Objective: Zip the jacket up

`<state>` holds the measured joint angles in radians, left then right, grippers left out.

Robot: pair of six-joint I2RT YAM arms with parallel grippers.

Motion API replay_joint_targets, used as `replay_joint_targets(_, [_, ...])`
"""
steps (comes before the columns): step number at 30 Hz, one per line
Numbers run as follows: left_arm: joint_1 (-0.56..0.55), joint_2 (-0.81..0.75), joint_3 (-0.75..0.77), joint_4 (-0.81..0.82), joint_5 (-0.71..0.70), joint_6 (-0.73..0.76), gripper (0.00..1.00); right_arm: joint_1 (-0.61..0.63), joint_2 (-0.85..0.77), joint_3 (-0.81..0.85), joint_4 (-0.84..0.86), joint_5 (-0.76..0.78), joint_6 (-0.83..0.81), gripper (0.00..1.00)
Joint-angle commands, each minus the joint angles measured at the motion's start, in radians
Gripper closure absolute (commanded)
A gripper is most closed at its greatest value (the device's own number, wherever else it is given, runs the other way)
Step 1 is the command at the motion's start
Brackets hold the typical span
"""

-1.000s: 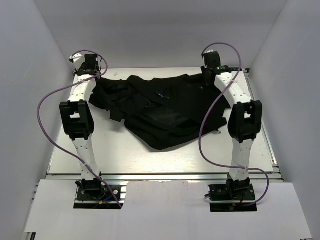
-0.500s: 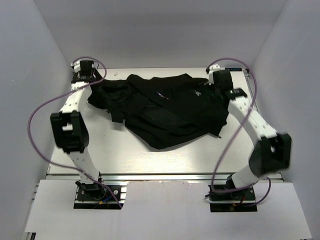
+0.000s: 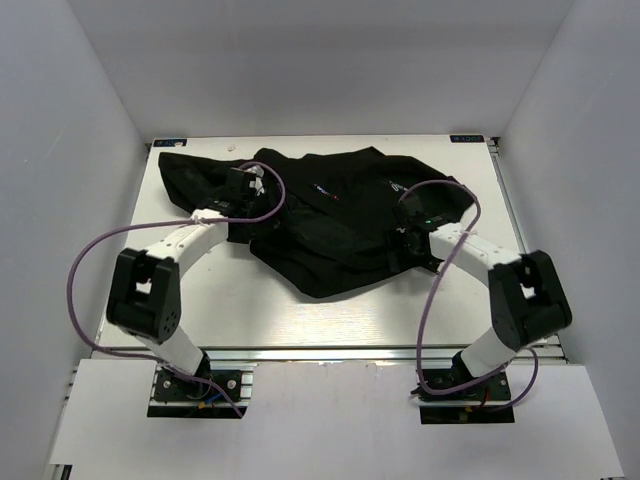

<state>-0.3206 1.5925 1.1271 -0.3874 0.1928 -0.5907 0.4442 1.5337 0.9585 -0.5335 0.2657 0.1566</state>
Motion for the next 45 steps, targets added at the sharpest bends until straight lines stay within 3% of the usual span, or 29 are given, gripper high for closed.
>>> replay_joint_targets(1, [0.017,0.052,0.0,0.102,0.077,-0.064,0.02,-0.007,0.058,0.039,-0.028,0.189,0.104,0.11])
replay_joint_targets(4, [0.008,0.118,0.043,0.093,0.059,-0.07,0.12,-0.022,0.097,0.029,-0.022,0.219,0.132,0.11])
replay_joint_targets(5, [0.008,0.133,0.074,0.084,0.048,-0.069,0.32,-0.025,0.109,0.026,-0.022,0.225,0.142,0.11])
replay_joint_targets(8, [0.008,0.173,0.115,0.058,0.013,-0.066,0.67,-0.054,0.131,0.01,0.0,0.273,0.173,0.11])
replay_joint_targets(9, [0.008,0.179,0.123,0.044,0.001,-0.063,0.98,-0.065,0.137,0.011,0.004,0.279,0.187,0.12])
replay_joint_targets(12, [0.008,0.192,0.152,0.015,-0.068,-0.06,1.0,-0.096,0.149,0.051,0.004,0.381,0.212,0.32])
replay_joint_targets(13, [0.008,0.19,0.158,0.01,-0.087,-0.057,1.0,-0.096,0.143,0.06,0.015,0.404,0.205,0.47])
replay_joint_targets(14, [0.008,0.188,0.177,0.005,-0.101,-0.055,1.0,-0.098,0.138,0.069,0.032,0.418,0.186,0.51])
replay_joint_targets(16, [0.009,0.19,0.203,-0.014,-0.137,-0.047,1.0,-0.114,0.14,0.106,0.079,0.429,0.134,0.7])
replay_joint_targets(17, [0.009,0.193,0.23,-0.039,-0.157,-0.047,1.0,-0.12,0.143,0.124,0.089,0.425,0.115,0.8])
replay_joint_targets(18, [0.009,0.193,0.241,-0.048,-0.209,-0.043,1.0,-0.134,0.147,0.143,0.102,0.423,0.11,1.0])
replay_joint_targets(24, [0.021,0.185,0.281,-0.085,-0.312,-0.028,1.0,-0.188,0.174,0.29,0.159,0.37,-0.025,1.0])
replay_joint_targets(27, [0.029,0.195,0.309,-0.122,-0.276,0.0,1.0,-0.209,0.207,0.371,0.068,0.313,0.001,1.0])
replay_joint_targets(28, [0.029,0.195,0.312,-0.136,-0.241,0.006,1.0,-0.211,0.212,0.376,0.037,0.305,0.027,0.93])
replay_joint_targets(30, [0.029,0.181,0.312,-0.168,-0.198,0.032,0.54,-0.211,0.189,0.332,-0.014,0.253,0.113,0.56])
replay_joint_targets(32, [0.029,0.156,0.274,-0.156,-0.114,0.032,0.02,-0.217,0.113,0.222,0.015,0.181,0.161,0.43])
replay_joint_targets(34, [0.029,0.11,0.226,-0.131,-0.069,0.023,0.02,-0.242,0.028,0.143,0.049,0.051,0.178,0.32])
replay_joint_targets(39, [0.026,0.101,0.103,-0.005,0.128,-0.004,0.02,-0.303,-0.053,-0.059,0.176,-0.164,0.147,0.28])
replay_joint_targets(45, [0.012,0.142,0.03,0.056,0.125,-0.012,0.02,-0.312,-0.015,-0.15,0.27,-0.174,0.129,0.24])
